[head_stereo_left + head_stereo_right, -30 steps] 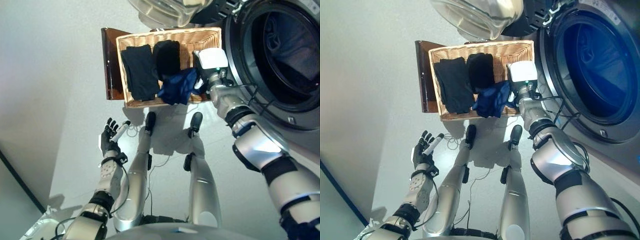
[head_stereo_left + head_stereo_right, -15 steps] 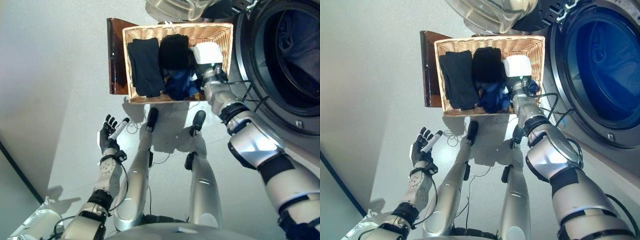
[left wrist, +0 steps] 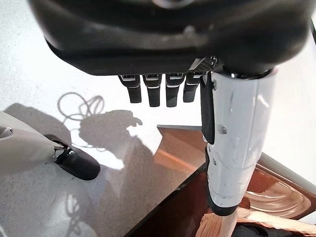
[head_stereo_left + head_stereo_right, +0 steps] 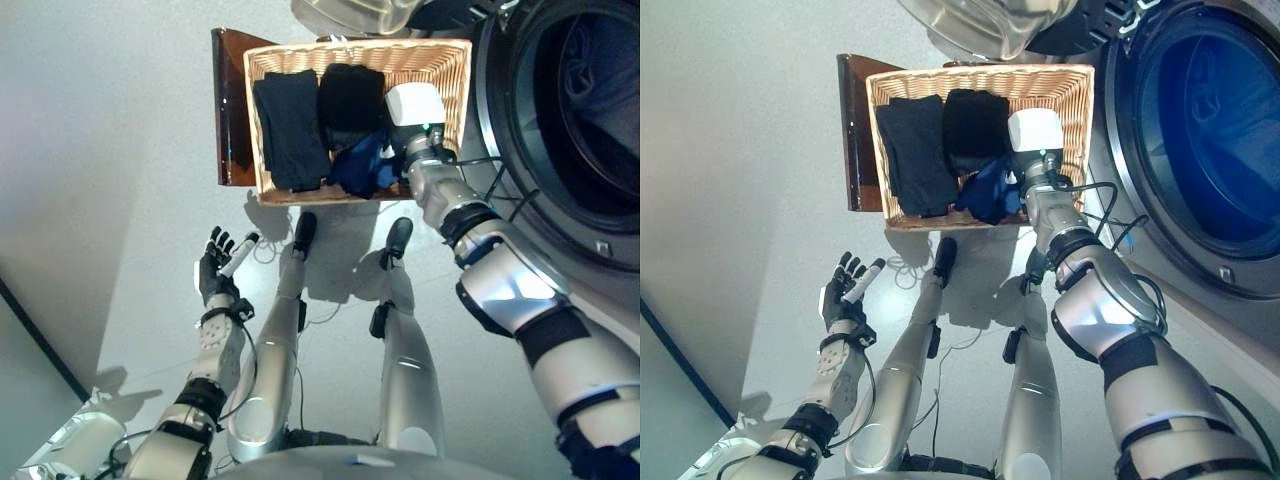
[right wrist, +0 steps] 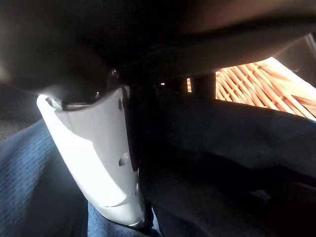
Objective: Pick up the clothes and place them into the washing machine
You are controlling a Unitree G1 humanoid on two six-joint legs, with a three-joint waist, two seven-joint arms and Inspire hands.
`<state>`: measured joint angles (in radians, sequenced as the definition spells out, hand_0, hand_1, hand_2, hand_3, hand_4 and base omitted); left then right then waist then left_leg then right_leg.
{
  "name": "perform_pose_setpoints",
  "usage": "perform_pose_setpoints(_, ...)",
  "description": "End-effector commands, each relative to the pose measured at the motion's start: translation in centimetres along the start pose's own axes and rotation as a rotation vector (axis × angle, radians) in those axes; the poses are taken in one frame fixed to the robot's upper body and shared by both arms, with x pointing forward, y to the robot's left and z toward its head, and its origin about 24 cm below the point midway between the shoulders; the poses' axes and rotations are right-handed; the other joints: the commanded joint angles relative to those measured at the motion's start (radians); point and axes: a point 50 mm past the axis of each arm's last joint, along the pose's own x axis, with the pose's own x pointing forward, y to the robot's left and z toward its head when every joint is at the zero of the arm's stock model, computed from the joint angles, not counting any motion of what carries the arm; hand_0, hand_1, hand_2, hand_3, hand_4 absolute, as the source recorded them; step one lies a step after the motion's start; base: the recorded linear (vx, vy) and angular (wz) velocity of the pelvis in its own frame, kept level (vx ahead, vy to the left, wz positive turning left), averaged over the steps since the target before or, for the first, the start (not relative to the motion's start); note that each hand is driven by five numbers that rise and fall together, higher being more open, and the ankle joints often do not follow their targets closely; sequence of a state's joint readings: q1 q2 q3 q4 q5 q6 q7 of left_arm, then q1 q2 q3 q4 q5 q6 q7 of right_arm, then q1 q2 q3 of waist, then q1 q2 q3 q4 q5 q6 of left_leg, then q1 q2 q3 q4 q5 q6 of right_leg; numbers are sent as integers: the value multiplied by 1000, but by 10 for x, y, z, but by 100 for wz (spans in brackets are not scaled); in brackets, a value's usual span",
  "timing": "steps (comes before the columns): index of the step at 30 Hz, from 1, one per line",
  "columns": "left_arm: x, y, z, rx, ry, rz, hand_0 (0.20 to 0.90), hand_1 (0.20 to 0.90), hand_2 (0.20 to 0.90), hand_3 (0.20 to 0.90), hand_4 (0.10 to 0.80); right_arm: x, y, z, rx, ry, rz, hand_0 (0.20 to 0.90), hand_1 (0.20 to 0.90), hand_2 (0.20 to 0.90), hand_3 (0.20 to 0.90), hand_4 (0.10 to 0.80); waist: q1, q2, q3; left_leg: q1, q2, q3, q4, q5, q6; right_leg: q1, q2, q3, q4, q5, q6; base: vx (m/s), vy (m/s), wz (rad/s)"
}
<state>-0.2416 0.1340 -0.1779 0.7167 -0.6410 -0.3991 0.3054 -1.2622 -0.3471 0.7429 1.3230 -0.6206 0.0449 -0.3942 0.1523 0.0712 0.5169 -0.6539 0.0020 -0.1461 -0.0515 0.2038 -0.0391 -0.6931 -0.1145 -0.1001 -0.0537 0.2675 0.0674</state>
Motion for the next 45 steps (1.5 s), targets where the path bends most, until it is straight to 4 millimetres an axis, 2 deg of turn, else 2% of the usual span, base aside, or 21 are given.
perform_pose_setpoints(1,-2,17,12,21,-76,27,900,900,900,900,800,16,-47,2,-59,-26,-167,200,200,200,200,300,10,45,3,-6,-28,-4,-36,0,-44,-31,-37,61,166,-139,63,0,0,0)
perform_pose_setpoints(12,-2,18,12,27,-79,28,900,900,900,900,800,16,-52,-8,17,19,-200,200,200,200,200,300,2,43,3,19,-27,1,-36,-3,-43,-11,-33,66,166,-140,63,0,0,0)
perform_pose_setpoints(15,-2,23,10,25,-68,52,900,900,900,900,800,15,-58,-10,165,40,-258,200,200,200,200,300,-6,37,3,43,-24,6,-36,-6,-43,9,-32,67,165,-140,63,0,0,0)
perform_pose_setpoints(16,-3,23,11,19,-74,56,900,900,900,900,800,15,-61,-13,275,61,-300,200,200,200,200,300,-11,35,3,52,-24,9,-36,-7,-43,21,-32,68,165,-142,63,0,0,0)
perform_pose_setpoints(18,-3,25,10,18,-71,64,900,900,900,900,800,14,-61,-13,312,64,-310,200,200,200,200,300,-13,33,3,59,-23,9,-36,-9,-42,28,-31,68,163,-142,63,14,0,-4)
perform_pose_setpoints(23,-4,32,5,16,-47,112,900,900,900,900,800,9,-66,-8,711,97,-431,200,200,200,200,300,-35,20,3,86,-18,24,-36,-18,-39,52,-31,73,158,-142,63,19,3,-4)
perform_pose_setpoints(29,-8,36,2,-2,-45,125,900,900,900,900,800,-1,-56,-11,1070,177,-507,200,200,200,200,300,-50,25,3,110,-18,36,-36,-26,-34,73,-32,77,152,-144,63,16,10,-10)
perform_pose_setpoints(31,-9,37,1,-2,-40,128,900,900,900,900,800,-3,-53,-10,1103,179,-502,200,200,200,200,300,-51,24,3,113,-18,38,-36,-27,-33,77,-32,78,150,-143,64,0,0,0)
perform_pose_setpoints(32,-10,39,-1,-3,-32,140,900,900,900,900,800,-6,-48,-10,1228,202,-511,200,200,200,200,300,-56,26,3,122,-19,41,-36,-30,-31,85,-31,81,148,-144,64,18,8,-4)
perform_pose_setpoints(37,-11,41,-2,-8,-24,152,900,900,900,900,800,-15,-40,-7,1439,198,-520,200,200,200,200,300,-65,24,3,139,-18,52,-35,-35,-27,101,-32,89,147,-149,64,24,8,-12)
perform_pose_setpoints(45,-14,40,-6,-17,-10,152,900,900,900,900,800,-30,-31,-12,1649,191,-571,200,200,200,200,300,-75,27,-7,147,-18,58,-34,-39,-26,107,-31,93,148,-155,63,10,-1,-2)
